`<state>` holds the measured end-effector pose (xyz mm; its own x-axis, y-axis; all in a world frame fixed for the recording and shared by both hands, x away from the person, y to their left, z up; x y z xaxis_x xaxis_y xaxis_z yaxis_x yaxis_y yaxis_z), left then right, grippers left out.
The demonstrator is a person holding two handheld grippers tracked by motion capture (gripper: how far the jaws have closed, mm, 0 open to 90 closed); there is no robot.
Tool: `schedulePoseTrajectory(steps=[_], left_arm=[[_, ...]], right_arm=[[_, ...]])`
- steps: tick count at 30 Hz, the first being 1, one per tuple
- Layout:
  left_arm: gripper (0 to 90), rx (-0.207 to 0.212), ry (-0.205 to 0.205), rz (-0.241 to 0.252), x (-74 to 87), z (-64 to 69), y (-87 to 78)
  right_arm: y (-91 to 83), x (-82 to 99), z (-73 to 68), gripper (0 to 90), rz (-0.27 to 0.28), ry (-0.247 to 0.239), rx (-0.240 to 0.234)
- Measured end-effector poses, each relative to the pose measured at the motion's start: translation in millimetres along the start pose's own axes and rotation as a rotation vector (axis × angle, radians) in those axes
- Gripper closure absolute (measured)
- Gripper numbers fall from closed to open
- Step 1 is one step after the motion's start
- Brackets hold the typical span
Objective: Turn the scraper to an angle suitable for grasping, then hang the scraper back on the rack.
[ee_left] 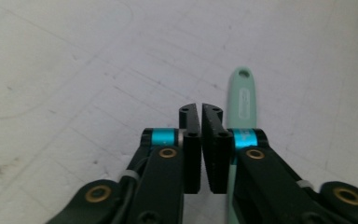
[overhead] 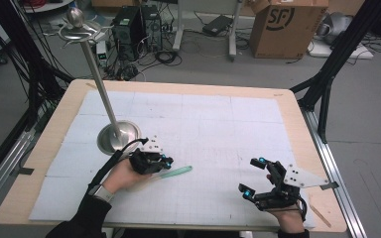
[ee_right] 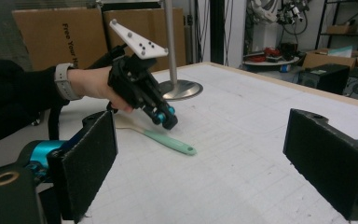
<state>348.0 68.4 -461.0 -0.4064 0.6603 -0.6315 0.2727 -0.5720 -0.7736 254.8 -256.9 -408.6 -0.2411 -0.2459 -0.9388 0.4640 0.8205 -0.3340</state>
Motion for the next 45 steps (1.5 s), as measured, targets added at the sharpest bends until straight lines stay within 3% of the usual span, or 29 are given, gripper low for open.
schedulePoseTrajectory(steps=[2,5,6,7,8,9,11,12,15,17,19,25,35,45], left_arm=[[71.9,0.013,-0.019,0.075,-3.9,0.5,-14.9],[41.9,0.108,-0.075,0.094,-3.5,4.0,-27.9],[36.6,0.11,-0.076,0.079,-2.0,4.3,-32.2],[35.6,0.11,-0.076,0.079,-2.0,4.3,-32.2],[35.6,0.086,-0.049,0.066,0.6,5.6,-36.2],[24.3,0.074,-0.006,0.062,3.5,6.4,-40.5],[19.7,0.081,0.031,0.043,10.0,8.3,-49.6],[19.5,0.026,0.031,0.032,15.4,6.5,-57.6],[11.8,0.021,0.029,0.05,20.0,5.1,-65.9],[11.6,0.024,0.029,0.047,24.1,5.0,-73.3],[11.1,0.011,0.067,0.041,29.2,5.7,-81.6],[11.0,0.064,0.095,-0.006,37.8,10.0,-88.9],[16.0,0.092,0.099,-0.089,34.2,3.8,-75.3],[22.5,0.132,0.192,-0.262,16.3,10.2,-57.9]], right_arm=[[0.7,0.3,-0.4,8.6,-0.006,0.0,-0.006],[0.5,0.7,1.1,8.6,-0.003,0.003,-0.003],[0.2,0.7,1.2,8.6,-0.003,0.006,-0.004],[0.2,0.5,1.6,8.6,0.0,0.005,-0.002],[0.2,0.5,1.6,8.6,0.0,0.005,-0.002],[0.6,-0.4,1.4,8.6,0.004,0.002,-0.003],[1.6,-0.8,-0.2,8.6,-0.002,0.006,-0.008],[2.5,-0.9,-0.7,8.6,-0.002,0.003,-0.01],[4.2,0.1,-0.8,8.6,-0.011,0.002,-0.014],[4.8,0.6,-0.5,8.6,-0.013,0.006,-0.015],[5.1,0.9,-0.2,8.6,-0.014,0.006,-0.013],[6.2,1.5,0.4,8.6,-0.015,0.01,-0.015],[7.7,1.8,-0.4,8.6,-0.02,0.014,-0.024],[6.2,3.0,0.0,8.6,-0.023,0.014,-0.028]])
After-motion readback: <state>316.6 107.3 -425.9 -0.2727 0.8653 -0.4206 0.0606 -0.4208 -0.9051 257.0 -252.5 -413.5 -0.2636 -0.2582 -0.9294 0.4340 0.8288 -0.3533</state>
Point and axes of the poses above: each handheld gripper's, and its own axes: y roughly forward along the jaws, x roughly out of its underside, z roughly to its right, the point moved 5 cm from there along y, roughly forward along the jaws, and after that the axes turned 13 degrees about -z, right-handed, at the moved point
